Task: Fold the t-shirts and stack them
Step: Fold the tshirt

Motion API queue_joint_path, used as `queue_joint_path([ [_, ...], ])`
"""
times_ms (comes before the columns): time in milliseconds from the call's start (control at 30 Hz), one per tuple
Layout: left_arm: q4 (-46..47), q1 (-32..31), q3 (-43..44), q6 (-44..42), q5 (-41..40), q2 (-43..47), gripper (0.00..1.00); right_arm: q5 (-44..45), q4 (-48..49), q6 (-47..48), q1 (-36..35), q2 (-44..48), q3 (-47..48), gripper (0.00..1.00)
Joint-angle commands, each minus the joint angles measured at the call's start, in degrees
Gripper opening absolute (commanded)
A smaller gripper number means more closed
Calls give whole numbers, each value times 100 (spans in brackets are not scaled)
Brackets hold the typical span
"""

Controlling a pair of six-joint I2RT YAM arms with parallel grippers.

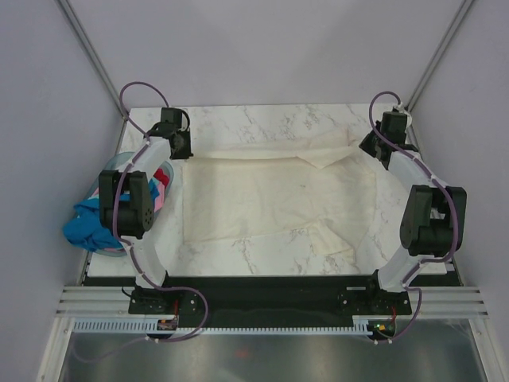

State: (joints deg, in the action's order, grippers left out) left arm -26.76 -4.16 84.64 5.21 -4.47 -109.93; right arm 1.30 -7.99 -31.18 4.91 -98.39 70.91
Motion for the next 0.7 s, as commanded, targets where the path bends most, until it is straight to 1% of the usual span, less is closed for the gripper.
queue_joint_path([
  [0, 22, -14, -158, -117, -212, 437, 2, -60, 236, 77, 45, 188, -341, 1],
  [67, 5, -58, -307, -73, -221, 490, 2, 28, 254, 121, 45, 250, -526, 0],
  [200, -118, -163, -431, -64, -300, 543, 2, 300, 87, 217, 72, 355, -588, 0],
  [300, -241, -243, -483, -64, -458, 525, 2, 266, -53, 262, 81, 399, -535, 0],
  [467, -355, -295, -458, -117, -757, 359, 2, -86, -124, 244, 81, 531, -684, 0],
  [533, -365, -304, -448, -126, -897, 341, 2, -104, -150, 253, 81, 592, -737, 0],
  [667, -373, -313, -519, -152, -1056, 376, 2, -69, -510, 279, 89, 672, -579, 0],
])
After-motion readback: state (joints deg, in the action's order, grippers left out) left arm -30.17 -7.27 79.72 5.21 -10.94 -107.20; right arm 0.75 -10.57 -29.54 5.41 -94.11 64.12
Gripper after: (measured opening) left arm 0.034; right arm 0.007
